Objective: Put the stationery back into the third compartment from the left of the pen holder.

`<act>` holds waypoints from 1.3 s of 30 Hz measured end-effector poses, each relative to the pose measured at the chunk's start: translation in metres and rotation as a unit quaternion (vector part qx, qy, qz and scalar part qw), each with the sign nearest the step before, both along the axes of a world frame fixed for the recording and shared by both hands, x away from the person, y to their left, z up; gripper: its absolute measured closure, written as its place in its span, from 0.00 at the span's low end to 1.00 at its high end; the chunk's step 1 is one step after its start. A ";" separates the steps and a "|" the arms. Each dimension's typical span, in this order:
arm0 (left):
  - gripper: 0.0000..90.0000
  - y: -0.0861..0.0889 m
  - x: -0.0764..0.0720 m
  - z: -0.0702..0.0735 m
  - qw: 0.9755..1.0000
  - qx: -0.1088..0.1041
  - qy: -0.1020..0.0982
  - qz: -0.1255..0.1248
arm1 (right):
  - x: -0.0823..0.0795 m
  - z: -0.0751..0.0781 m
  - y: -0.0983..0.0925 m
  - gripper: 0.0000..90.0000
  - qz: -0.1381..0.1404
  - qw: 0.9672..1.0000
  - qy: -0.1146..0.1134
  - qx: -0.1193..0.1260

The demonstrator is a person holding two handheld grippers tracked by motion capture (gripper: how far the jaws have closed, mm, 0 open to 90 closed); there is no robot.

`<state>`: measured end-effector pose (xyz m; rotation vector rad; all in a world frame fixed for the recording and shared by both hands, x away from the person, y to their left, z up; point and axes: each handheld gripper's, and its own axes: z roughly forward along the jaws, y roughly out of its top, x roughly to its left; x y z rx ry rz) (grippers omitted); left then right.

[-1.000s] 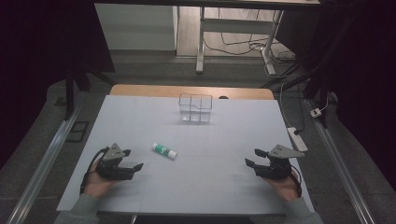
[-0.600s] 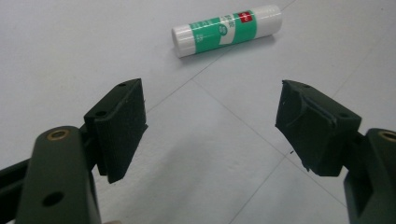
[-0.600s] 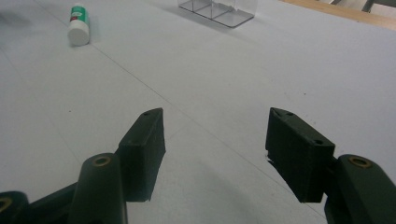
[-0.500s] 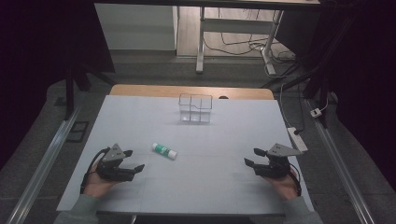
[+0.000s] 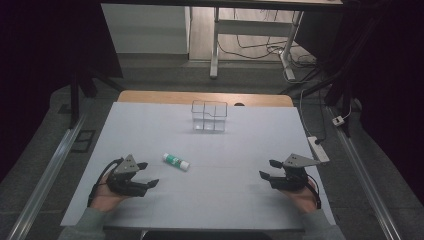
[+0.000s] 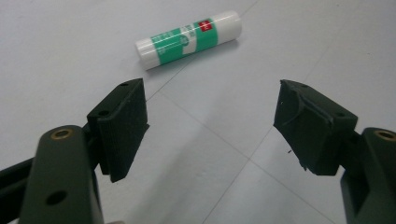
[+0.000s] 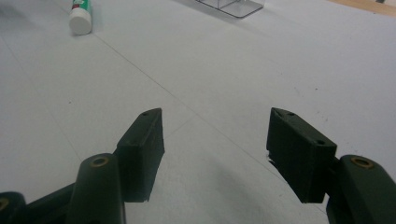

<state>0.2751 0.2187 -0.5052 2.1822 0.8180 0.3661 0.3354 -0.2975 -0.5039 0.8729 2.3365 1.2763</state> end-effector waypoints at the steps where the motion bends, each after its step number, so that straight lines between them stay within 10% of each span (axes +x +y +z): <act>1: 0.28 -0.001 0.002 0.001 1.000 -0.002 0.001 -0.004 | 0.000 0.000 0.000 0.40 0.000 1.000 0.001 0.001; 24: 0.27 -0.040 0.044 0.034 0.993 0.068 -0.009 -0.092 | -0.005 -0.006 -0.002 0.39 0.007 1.000 0.016 -0.015; 39: 0.31 -0.046 0.078 0.031 0.980 0.140 0.010 -0.139 | -0.004 -0.009 0.000 0.38 0.010 1.000 0.019 -0.019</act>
